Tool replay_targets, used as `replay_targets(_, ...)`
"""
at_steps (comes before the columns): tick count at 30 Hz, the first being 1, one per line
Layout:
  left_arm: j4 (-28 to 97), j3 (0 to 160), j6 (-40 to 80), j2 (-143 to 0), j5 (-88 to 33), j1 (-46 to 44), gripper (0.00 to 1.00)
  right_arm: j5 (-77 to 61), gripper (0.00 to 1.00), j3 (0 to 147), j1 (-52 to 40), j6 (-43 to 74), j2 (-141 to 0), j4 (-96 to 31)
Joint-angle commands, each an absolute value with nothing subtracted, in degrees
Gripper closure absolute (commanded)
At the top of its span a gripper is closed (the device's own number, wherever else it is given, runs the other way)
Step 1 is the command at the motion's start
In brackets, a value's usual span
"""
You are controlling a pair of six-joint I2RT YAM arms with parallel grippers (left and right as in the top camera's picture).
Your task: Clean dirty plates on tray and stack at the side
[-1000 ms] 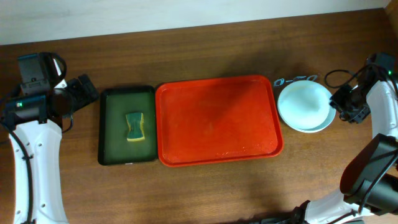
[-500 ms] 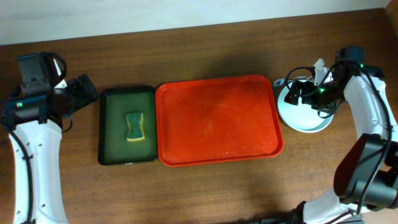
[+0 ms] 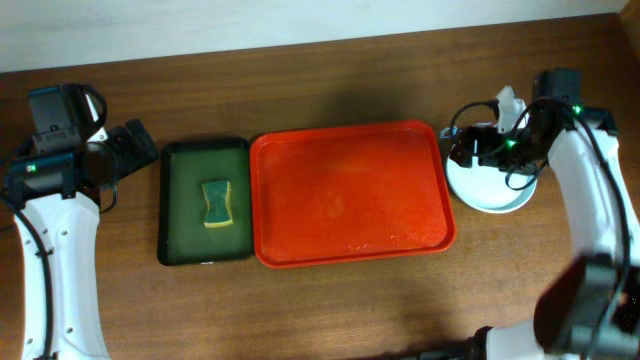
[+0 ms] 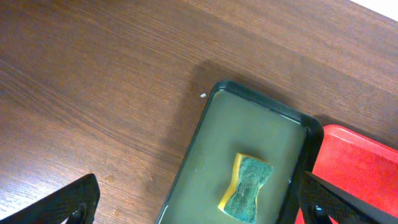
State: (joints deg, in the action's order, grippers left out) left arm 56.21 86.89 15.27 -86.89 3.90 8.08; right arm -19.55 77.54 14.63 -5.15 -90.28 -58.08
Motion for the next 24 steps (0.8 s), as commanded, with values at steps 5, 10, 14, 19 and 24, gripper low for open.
replay_targets(5,56.10,87.15,15.81,-86.91,4.12,8.32,0.01,-20.32,0.02,78.00,-2.31,-5.76,-62.63,-58.11)
replay_targets(10,56.10,87.15,15.81,-86.91,4.12,8.32,0.01,-19.94,0.02,78.00,-9.87,-5.80,-45.15,-57.95)
replay_targets(14,56.10,87.15,15.81,-86.91,4.12,8.32,0.01,-12.25,0.02,76.99,-9.85,-5.80,-33.41,-54.11)
replay_targets(19,56.10,87.15,15.81,-86.91,4.12,8.32,0.01,-6.04,0.02,59.27,-9.63,-5.80,-18.65,-27.27)
replay_targets(24,56.10,87.15,15.81,-86.91,4.12,8.32,0.01,-5.32,0.02,31.11,-6.07,-5.76,-7.14,1.72)
